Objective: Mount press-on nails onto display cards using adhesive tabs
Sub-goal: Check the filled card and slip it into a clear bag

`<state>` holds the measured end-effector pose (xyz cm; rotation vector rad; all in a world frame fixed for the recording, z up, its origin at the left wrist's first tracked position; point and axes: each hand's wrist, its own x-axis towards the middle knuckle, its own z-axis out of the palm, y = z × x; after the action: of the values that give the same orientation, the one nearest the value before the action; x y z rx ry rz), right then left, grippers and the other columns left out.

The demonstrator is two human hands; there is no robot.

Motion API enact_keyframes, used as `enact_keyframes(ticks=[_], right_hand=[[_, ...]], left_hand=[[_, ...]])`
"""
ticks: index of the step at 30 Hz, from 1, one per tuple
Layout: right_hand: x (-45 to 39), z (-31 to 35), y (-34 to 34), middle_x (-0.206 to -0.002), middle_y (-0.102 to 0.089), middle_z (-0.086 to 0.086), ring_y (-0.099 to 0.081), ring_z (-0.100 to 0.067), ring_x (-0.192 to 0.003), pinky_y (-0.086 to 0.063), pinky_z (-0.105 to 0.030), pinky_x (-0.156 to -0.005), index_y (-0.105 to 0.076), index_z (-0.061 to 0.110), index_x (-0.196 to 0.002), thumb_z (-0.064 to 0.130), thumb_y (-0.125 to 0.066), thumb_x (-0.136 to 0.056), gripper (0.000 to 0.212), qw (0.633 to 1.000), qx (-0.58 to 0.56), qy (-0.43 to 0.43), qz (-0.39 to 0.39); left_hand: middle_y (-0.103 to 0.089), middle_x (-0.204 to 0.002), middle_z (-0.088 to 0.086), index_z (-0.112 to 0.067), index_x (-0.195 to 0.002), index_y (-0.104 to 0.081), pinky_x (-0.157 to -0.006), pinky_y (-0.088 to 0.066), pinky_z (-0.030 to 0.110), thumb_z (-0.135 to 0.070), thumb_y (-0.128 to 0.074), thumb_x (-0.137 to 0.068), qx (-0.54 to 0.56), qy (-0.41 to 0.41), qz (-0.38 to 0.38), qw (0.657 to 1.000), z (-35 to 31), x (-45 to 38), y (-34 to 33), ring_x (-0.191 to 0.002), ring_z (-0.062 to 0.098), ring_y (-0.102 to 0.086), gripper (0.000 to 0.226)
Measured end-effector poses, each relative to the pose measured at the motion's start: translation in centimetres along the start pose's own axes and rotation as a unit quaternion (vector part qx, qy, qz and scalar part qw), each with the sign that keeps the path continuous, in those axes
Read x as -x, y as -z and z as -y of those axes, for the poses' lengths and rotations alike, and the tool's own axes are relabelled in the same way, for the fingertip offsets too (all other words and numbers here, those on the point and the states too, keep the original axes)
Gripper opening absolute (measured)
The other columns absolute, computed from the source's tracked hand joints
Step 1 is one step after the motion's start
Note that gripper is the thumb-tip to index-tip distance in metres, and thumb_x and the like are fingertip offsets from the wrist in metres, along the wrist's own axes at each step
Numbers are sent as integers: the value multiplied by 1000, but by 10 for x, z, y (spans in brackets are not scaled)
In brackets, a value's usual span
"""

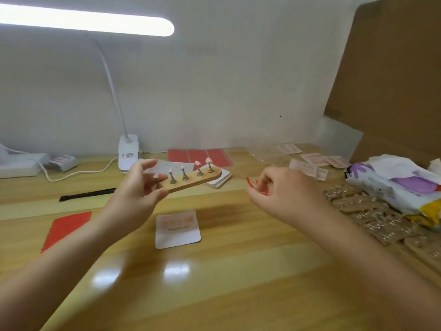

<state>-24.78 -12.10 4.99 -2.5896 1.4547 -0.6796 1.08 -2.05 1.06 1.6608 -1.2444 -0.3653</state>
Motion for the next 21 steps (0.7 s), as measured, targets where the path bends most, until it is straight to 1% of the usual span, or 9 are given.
enact_keyframes(ticks=[3, 5, 8, 10, 13, 14, 16, 19, 21], right_hand=[[-31, 26, -27, -81, -57, 15, -57, -11, -79, -47, -28, -65, -58, 29, -81, 48, -65, -76, 21, 994, -79, 4, 69], [-42, 38, -42, -87, -57, 16, -58, -12, -81, -50, -30, -70, -58, 29, -87, 50, -67, -72, 27, 991, -96, 15, 97], [-44, 48, -61, -84, -61, 11, -61, -10, -75, -51, -31, -67, -57, 28, -88, 57, -69, -66, 38, 984, -99, 34, 144], [-42, 49, -70, -81, -62, 10, -61, -9, -75, -47, -31, -62, -59, 29, -87, 65, -69, -63, 44, 979, -87, 49, 178], [-36, 46, -80, -80, -58, 14, -56, -3, -74, -42, -26, -60, -60, 32, -88, 74, -68, -58, 52, 965, -133, 73, 213], [-34, 45, -83, -80, -57, 15, -55, -2, -74, -42, -25, -61, -60, 33, -90, 74, -67, -59, 52, 962, -149, 82, 214], [-31, 44, -90, -80, -57, 15, -54, -1, -73, -42, -25, -60, -60, 34, -93, 75, -65, -64, 50, 964, -142, 105, 196], [-28, 45, -99, -80, -54, 14, -52, -2, -71, -36, -25, -57, -60, 35, -95, 79, -55, -67, 53, 972, -118, 130, 157], [-28, 45, -102, -78, -54, 13, -52, -3, -71, -35, -26, -56, -62, 35, -95, 80, -48, -70, 53, 972, -131, 129, 148]], left_hand=[[-59, -110, -9, -20, -140, -34, -90, -43, 24, -4, -63, -90, -48, 9, -19, 999, 21, 0, 14, -103, 5, -58, 60], [-58, -111, -11, -20, -141, -33, -91, -42, 26, -4, -62, -90, -66, 26, -23, 997, 34, -1, 19, -104, 7, -57, 61], [-58, -117, -8, -24, -141, -32, -100, -41, 32, -10, -63, -91, -103, 47, -3, 994, 49, -3, 21, -110, 11, -55, 60], [-57, -122, -7, -26, -141, -31, -105, -41, 36, -12, -62, -92, -122, 55, 16, 991, 54, -5, 20, -116, 12, -53, 60], [-57, -123, -4, -23, -141, -32, -98, -39, 27, -13, -61, -92, -158, 54, 20, 986, 57, -7, 13, -115, 14, -53, 58], [-58, -124, -3, -22, -142, -32, -95, -37, 24, -14, -62, -92, -173, 52, 14, 983, 57, -7, 10, -115, 15, -54, 59], [-58, -128, 2, -22, -146, -28, -91, -38, 25, -18, -62, -92, -206, 49, -2, 977, 55, -5, 7, -117, 19, -54, 63], [-55, -135, 7, -22, -151, -18, -94, -40, 31, -22, -65, -91, -231, 52, -7, 971, 52, -2, 10, -121, 25, -53, 76], [-50, -141, 5, -21, -151, -19, -100, -38, 33, -26, -70, -87, -248, 52, 1, 967, 45, -1, 18, -127, 25, -48, 82]])
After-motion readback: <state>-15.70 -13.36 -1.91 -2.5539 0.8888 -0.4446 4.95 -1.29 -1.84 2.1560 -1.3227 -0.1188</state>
